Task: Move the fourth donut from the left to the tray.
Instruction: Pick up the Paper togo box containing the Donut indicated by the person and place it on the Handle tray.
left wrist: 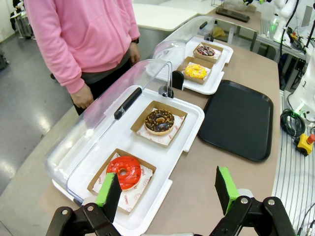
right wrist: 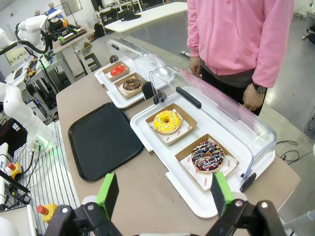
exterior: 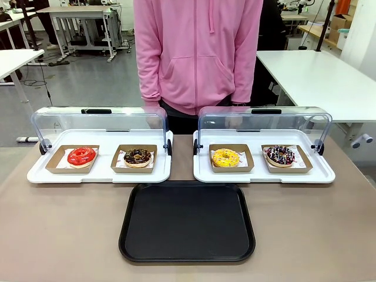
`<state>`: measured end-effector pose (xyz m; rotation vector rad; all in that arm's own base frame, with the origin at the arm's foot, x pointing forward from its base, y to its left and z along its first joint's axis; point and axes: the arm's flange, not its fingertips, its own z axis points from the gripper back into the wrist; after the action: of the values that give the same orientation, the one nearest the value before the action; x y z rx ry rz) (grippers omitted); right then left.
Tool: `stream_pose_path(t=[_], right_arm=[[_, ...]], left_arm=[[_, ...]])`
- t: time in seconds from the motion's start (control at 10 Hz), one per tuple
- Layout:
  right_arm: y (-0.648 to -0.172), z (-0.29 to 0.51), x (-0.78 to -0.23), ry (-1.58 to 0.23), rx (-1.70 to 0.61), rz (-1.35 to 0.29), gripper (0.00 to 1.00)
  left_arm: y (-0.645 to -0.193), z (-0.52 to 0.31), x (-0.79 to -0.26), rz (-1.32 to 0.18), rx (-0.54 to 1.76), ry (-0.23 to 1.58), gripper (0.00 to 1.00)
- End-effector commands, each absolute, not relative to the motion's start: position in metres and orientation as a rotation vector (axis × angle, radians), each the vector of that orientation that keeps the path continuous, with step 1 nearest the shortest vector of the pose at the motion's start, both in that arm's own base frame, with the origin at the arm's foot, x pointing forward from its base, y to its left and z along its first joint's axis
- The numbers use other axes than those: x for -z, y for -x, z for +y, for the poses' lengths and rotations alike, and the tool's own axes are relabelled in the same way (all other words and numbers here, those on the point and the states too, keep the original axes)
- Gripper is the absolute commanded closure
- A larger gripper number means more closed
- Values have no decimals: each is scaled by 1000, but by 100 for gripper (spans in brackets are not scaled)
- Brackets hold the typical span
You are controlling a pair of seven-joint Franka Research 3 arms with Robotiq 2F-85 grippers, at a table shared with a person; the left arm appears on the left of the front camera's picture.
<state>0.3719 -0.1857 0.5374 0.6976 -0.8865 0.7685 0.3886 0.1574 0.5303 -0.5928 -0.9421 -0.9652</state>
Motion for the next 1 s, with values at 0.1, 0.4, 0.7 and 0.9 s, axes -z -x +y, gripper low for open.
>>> stream_pose_path(t=[0.1, 0.4, 0.7, 0.9], right_arm=[[-376, -186, -540, -703, -782, -921, 0], [-376, -186, -540, -703, -782, -921, 0], [-376, -186, -540, -703, -782, -921, 0], [-376, -186, -540, -703, -782, -921, 0]], left_arm=[[-390, 157, -532, -959, 967, 603, 0], [-390, 157, -532, -959, 967, 603, 0], [-390, 157, -532, -959, 967, 603, 0], [-390, 157, -532, -959, 967, 603, 0]])
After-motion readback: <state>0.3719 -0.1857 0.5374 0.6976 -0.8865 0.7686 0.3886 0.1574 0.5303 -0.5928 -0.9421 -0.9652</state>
